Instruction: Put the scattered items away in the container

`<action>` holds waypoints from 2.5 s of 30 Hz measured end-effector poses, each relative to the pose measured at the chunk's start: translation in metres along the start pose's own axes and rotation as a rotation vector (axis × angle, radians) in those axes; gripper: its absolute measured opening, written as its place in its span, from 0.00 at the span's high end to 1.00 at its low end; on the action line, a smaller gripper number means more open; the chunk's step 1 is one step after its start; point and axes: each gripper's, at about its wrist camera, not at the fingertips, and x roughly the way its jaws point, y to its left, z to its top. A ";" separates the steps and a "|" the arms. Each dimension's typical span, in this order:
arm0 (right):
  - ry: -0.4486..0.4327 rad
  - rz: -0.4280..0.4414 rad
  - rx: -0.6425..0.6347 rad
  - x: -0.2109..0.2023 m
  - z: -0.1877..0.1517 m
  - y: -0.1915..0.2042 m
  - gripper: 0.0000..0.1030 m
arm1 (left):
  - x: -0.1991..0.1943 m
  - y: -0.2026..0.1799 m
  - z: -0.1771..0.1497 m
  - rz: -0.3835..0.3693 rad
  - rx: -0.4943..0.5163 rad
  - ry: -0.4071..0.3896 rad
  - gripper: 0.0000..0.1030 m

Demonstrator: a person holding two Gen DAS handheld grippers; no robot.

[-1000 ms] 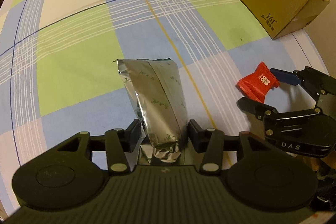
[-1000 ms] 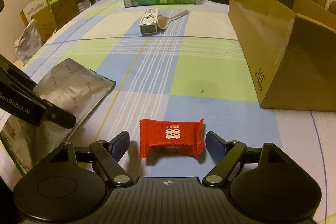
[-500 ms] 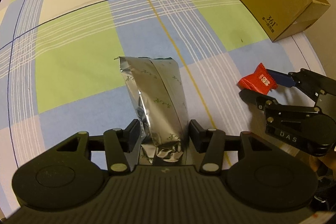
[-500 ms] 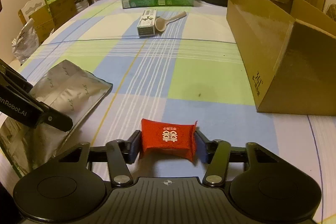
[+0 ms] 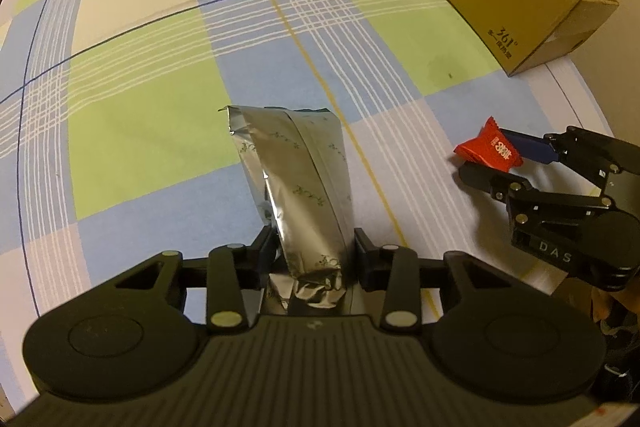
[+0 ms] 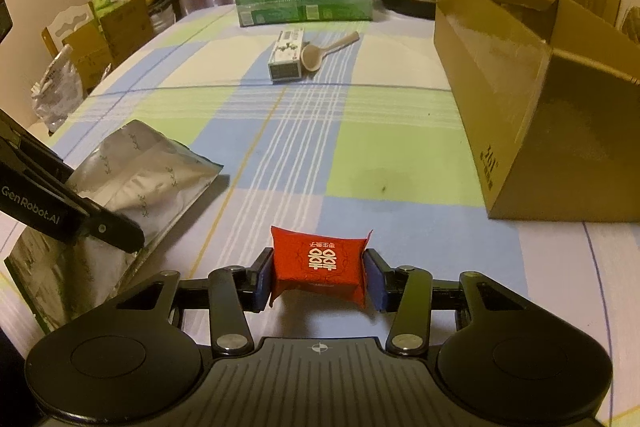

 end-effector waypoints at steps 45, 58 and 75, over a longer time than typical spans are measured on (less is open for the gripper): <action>-0.187 -0.075 -0.022 -0.086 0.034 -0.017 0.57 | -0.076 -0.054 0.027 -0.006 0.070 -0.165 0.67; -0.269 -0.145 0.000 -0.108 0.059 -0.055 0.57 | -0.086 -0.103 0.073 -0.053 0.154 -0.205 0.67; -0.328 -0.258 0.026 -0.115 0.098 -0.139 0.57 | -0.092 -0.181 0.162 -0.104 0.282 -0.250 0.67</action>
